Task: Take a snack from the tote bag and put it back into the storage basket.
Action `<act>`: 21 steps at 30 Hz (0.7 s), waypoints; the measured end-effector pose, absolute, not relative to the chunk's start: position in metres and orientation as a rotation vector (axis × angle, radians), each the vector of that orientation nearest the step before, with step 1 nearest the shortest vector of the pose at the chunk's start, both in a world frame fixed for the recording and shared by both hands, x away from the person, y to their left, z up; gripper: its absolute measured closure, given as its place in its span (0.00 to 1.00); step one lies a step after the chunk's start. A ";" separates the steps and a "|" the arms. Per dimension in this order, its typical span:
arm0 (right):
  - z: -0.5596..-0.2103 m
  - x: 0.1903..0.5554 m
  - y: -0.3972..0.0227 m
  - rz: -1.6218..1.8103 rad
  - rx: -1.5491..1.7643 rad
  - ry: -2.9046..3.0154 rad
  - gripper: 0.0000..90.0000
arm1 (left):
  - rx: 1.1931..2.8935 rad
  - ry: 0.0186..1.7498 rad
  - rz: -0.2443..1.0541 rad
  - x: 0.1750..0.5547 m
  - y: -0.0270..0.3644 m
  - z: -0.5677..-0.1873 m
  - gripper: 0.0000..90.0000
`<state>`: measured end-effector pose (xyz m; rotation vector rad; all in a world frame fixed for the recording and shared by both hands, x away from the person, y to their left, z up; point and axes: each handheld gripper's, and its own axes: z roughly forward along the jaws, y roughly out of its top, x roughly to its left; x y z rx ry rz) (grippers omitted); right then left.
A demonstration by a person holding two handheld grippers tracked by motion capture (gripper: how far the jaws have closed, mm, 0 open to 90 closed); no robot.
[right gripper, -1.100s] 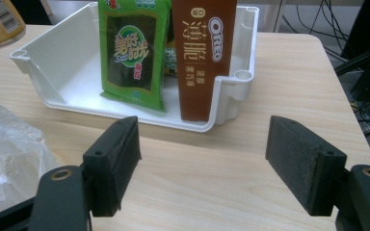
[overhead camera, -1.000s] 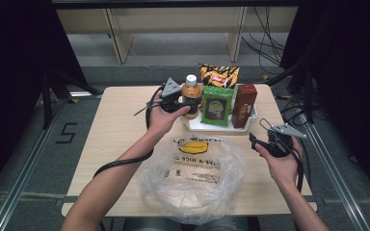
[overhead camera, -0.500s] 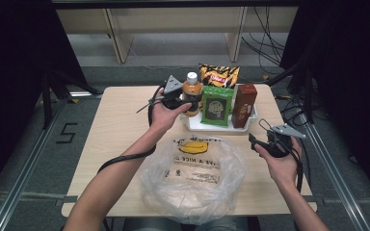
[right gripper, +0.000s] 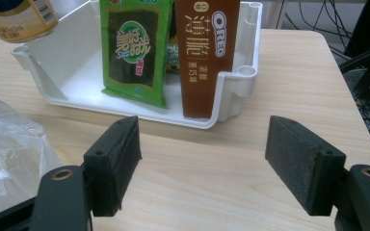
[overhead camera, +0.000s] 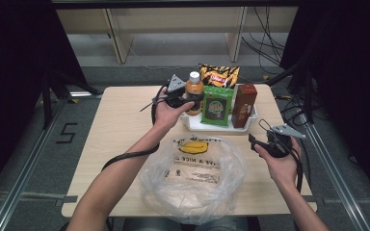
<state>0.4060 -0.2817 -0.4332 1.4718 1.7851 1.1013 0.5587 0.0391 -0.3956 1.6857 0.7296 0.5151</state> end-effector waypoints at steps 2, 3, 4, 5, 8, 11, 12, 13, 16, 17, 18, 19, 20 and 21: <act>-0.433 0.406 -0.282 1.104 1.475 1.784 0.32 | 1.686 0.738 0.516 0.560 0.039 -0.397 0.38; -0.433 0.406 -0.282 1.115 1.470 1.783 0.32 | 1.684 0.739 0.517 0.561 0.038 -0.398 0.38; -0.434 0.407 -0.282 1.121 1.466 1.779 0.32 | 1.685 0.742 0.517 0.562 0.038 -0.398 0.38; -0.434 0.406 -0.282 1.120 1.466 1.780 0.32 | 1.686 0.744 0.518 0.563 0.039 -0.399 0.38; -0.434 0.407 -0.282 1.114 1.465 1.783 0.32 | 1.683 0.752 0.519 0.565 0.039 -0.401 0.38; -0.433 0.404 -0.279 1.110 1.526 1.775 0.32 | 1.687 0.759 0.521 0.567 0.039 -0.403 0.38; -0.435 0.406 -0.278 1.114 1.514 1.765 0.32 | 1.683 0.761 0.520 0.568 0.039 -0.403 0.38; -0.435 0.406 -0.278 1.115 1.511 1.768 0.32 | 1.685 0.766 0.521 0.569 0.039 -0.404 0.38; -0.435 0.406 -0.278 1.115 1.511 1.767 0.32 | 1.685 0.769 0.523 0.571 0.039 -0.405 0.38; -0.435 0.406 -0.278 1.115 1.513 1.767 0.32 | 1.688 0.771 0.524 0.571 0.039 -0.406 0.38; -0.435 0.405 -0.278 1.125 1.516 1.768 0.32 | 1.686 0.773 0.524 0.572 0.039 -0.406 0.38; -0.435 0.405 -0.278 1.125 1.513 1.771 0.32 | 1.686 0.776 0.524 0.572 0.039 -0.407 0.38; -0.435 0.405 -0.278 1.122 1.515 1.773 0.32 | 1.685 0.778 0.523 0.573 0.039 -0.408 0.38; -0.435 0.405 -0.278 1.122 1.515 1.773 0.32 | 1.686 0.779 0.525 0.573 0.039 -0.408 0.38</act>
